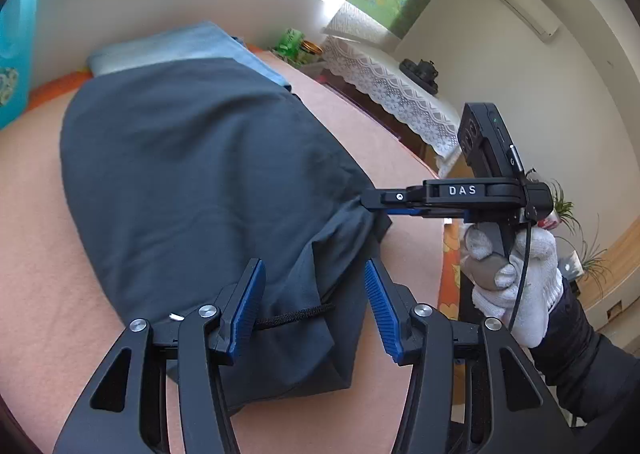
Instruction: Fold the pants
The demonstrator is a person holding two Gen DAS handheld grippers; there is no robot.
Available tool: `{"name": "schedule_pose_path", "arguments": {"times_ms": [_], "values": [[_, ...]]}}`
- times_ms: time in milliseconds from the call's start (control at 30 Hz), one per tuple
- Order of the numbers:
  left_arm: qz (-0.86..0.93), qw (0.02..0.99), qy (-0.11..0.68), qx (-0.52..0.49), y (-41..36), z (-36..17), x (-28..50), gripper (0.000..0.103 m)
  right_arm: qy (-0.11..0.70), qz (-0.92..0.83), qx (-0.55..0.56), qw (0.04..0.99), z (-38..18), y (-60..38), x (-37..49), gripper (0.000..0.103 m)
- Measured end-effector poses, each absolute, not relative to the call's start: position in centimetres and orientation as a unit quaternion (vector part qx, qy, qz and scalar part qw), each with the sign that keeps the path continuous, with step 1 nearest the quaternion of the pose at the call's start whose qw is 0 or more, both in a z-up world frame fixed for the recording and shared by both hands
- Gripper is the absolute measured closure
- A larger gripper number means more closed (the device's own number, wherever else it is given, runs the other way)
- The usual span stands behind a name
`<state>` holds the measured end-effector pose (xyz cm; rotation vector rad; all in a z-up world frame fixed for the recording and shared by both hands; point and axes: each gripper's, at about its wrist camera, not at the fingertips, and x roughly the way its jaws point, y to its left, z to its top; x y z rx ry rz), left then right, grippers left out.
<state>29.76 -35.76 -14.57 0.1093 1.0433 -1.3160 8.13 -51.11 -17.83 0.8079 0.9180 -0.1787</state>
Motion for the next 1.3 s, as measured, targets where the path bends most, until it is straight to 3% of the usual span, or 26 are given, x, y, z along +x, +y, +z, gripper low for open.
{"name": "schedule_pose_path", "arguments": {"times_ms": [100, 333, 400, 433, 633, 733, 867, 933, 1000, 1300], "values": [[-0.609, 0.630, 0.476, 0.074, -36.4, -16.2, 27.3, 0.052, 0.417, -0.102, 0.336, 0.838, -16.5, -50.9, 8.1, 0.093], [-0.610, 0.612, 0.497, 0.081, -34.4, -17.2, 25.2, 0.052, 0.428, -0.141, 0.277, 0.849, -16.5, -51.1, 7.9, 0.093], [-0.600, 0.636, 0.479, 0.077, -32.2, -15.7, 25.6, 0.052, 0.431, -0.153, 0.267, 0.848, -16.5, -51.2, 7.2, 0.075], [-0.591, 0.653, 0.468, 0.078, -31.1, -14.9, 26.0, 0.052, 0.425, -0.161, 0.263, 0.851, -16.3, -51.4, 6.6, 0.072], [-0.508, 0.744, 0.429, 0.065, -24.8, -11.3, 29.6, 0.052, 0.389, -0.146, 0.238, 0.878, -13.5, -50.4, 5.2, 0.067], [-0.470, 0.776, 0.418, 0.049, -23.3, -10.4, 31.4, 0.052, 0.374, -0.133, 0.203, 0.895, -11.8, -48.9, 5.8, 0.056], [-0.448, 0.789, 0.419, 0.024, -23.1, -10.7, 33.2, 0.052, 0.364, -0.111, 0.170, 0.909, -10.2, -47.8, 7.5, 0.055], [-0.444, 0.788, 0.426, 0.006, -23.4, -11.0, 34.0, 0.048, 0.362, -0.091, 0.169, 0.912, -10.0, -48.2, 8.6, 0.044], [-0.443, 0.786, 0.431, -0.007, -23.8, -11.2, 34.6, 0.042, 0.362, -0.066, 0.175, 0.913, -10.2, -49.0, 9.6, 0.017], [-0.458, 0.754, 0.469, -0.041, -28.0, -14.1, 37.5, 0.035, 0.435, -0.019, 0.249, 0.865, -14.5, -55.4, 15.3, 0.010]]}}
